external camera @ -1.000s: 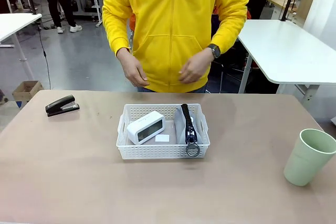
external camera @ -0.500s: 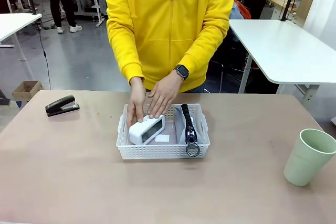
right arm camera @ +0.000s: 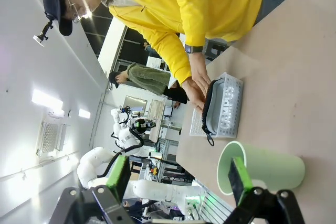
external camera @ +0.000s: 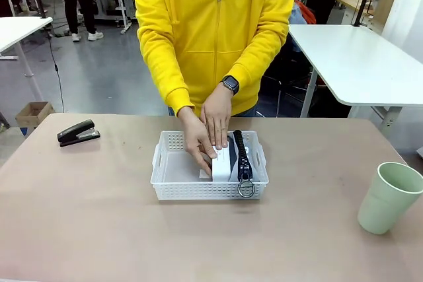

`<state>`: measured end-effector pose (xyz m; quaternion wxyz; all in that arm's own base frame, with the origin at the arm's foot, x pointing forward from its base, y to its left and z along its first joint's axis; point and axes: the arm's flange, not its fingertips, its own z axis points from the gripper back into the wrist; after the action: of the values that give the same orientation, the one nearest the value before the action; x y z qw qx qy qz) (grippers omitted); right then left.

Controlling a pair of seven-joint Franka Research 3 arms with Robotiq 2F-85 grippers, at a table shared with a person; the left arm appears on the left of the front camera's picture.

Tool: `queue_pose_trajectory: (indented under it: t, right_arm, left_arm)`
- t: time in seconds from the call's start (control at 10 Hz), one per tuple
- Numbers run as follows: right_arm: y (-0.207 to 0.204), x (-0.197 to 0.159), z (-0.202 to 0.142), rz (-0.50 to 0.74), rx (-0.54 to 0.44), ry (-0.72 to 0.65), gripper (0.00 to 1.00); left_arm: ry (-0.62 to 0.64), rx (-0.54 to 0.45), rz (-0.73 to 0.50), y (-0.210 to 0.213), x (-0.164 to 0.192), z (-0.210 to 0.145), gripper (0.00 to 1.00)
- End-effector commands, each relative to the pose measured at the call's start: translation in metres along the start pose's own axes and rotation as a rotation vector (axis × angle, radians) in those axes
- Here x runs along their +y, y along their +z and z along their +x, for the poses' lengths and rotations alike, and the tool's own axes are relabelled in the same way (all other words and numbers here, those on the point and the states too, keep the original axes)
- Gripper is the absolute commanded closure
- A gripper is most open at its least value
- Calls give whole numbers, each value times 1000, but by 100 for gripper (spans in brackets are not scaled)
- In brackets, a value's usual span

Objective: Efficiently arrange items inside the basket to fit them all.
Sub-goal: Pick up the Stapler and place it inside the Organizing basket.

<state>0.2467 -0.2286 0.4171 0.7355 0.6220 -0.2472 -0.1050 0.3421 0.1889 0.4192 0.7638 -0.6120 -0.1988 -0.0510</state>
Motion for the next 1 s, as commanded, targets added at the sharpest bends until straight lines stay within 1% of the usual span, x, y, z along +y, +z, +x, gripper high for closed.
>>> queue_pose_trajectory:
  t: [0.0,0.7,0.8,0.9]
  right_arm:
    - [0,3,1,18,-11,0,0]
    - [0,3,1,18,-11,0,0]
    - [0,3,1,18,-11,0,0]
    - [0,3,1,18,-11,0,0]
  left_arm:
    - [0,6,2,-3,-1,-4,0]
    - [4,6,-3,-3,1,-1,0]
    - [195,-16,101,-11,-11,5,0]
    - [303,1,216,-21,-26,17,0]
